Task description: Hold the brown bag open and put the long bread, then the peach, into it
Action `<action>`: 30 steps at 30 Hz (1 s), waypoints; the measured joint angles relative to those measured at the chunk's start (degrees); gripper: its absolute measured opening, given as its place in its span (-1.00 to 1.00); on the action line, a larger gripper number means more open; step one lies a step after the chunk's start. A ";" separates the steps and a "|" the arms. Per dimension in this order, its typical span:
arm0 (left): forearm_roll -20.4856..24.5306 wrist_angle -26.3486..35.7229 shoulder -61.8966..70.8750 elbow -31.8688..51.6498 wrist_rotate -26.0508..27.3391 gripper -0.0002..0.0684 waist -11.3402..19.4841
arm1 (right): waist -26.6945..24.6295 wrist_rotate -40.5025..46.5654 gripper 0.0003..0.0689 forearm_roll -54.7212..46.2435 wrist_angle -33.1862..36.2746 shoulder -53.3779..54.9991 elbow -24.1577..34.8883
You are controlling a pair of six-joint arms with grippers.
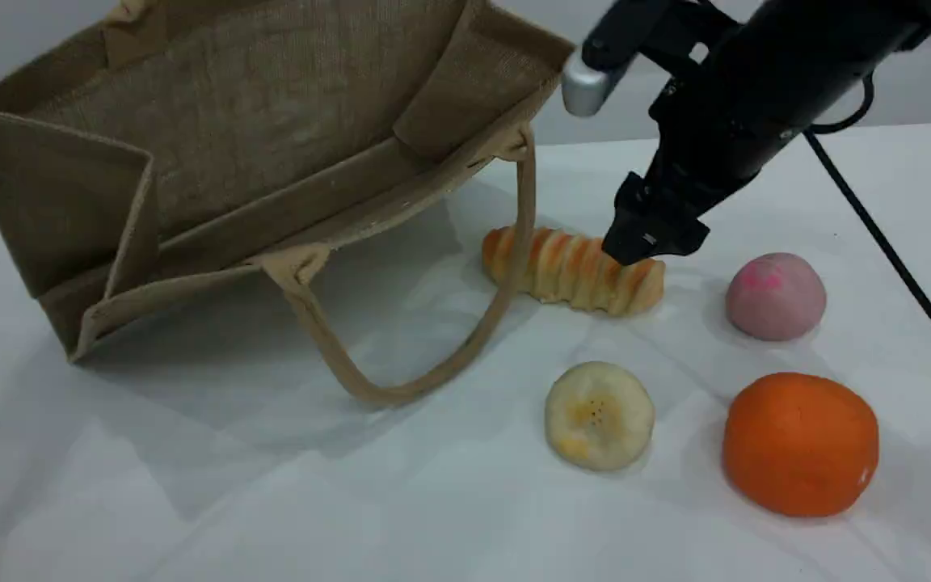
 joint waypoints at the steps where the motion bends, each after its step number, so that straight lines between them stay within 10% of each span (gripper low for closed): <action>1: 0.00 0.00 0.00 0.00 0.00 -0.78 0.00 | -0.05 0.00 0.69 0.00 -0.96 0.42 0.00; 30: 0.00 0.00 0.00 0.00 -0.01 -0.78 0.00 | 1.13 0.25 0.69 2.66 -3.64 12.95 -7.73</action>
